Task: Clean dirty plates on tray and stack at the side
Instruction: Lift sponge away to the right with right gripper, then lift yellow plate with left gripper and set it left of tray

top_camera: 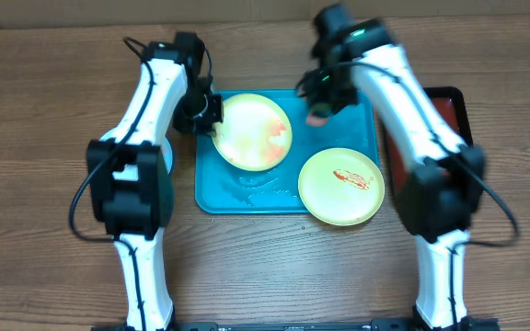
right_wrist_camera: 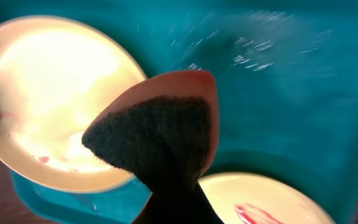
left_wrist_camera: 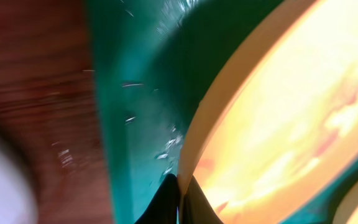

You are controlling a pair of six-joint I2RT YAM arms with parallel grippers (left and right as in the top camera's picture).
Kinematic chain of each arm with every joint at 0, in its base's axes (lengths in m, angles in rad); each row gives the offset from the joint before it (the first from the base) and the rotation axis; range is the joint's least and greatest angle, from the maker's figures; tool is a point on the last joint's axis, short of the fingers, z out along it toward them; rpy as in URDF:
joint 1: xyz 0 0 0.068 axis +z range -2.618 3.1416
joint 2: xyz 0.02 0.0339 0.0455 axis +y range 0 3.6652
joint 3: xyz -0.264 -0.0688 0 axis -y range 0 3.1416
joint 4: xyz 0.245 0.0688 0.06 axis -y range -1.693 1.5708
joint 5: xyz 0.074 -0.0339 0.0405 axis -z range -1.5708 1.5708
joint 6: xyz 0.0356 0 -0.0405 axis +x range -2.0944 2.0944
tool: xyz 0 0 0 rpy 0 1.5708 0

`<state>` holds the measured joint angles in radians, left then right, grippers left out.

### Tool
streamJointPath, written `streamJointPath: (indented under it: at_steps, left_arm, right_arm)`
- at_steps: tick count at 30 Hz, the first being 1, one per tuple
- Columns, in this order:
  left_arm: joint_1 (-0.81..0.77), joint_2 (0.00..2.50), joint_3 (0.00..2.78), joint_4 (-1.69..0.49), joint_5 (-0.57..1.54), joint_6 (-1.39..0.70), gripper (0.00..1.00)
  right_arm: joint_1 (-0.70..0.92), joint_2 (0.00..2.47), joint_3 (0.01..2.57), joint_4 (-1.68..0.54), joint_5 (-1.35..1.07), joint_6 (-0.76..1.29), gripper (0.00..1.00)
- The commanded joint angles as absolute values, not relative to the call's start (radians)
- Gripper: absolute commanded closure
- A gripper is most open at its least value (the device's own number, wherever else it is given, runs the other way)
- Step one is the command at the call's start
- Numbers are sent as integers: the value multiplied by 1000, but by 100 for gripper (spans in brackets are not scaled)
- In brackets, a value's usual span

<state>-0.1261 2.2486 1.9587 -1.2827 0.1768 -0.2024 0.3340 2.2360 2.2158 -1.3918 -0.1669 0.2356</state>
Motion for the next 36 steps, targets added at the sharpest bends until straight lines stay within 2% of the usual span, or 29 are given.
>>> streamJointPath:
  at_steps: [1,7,12,18,29,36]
  left_arm:
    - [-152,2115,1978,-1282,49,-197,96]
    - [-232,2032,1978,-1286,-134,-199,96]
    - [-366,2011,1978,-1344,-514,-297,96]
    - [-493,2011,1977,-1409,-812,-448,96]
    - [-706,2011,1978,-1597,-1269,-773,96]
    - [-781,2011,1977,-1684,-1404,-906,96]
  right_arm:
    - [260,2098,2225,-1406,-163,243,96]
    - [110,1978,2225,-1442,-184,242,96]
    - [-20,1922,2225,-1461,-184,242,96]
    - [-124,1922,2225,-1462,-184,242,96]
    - [-192,1921,2225,-1472,-183,238,96]
    - [-192,1922,2225,-1472,-181,238,96]
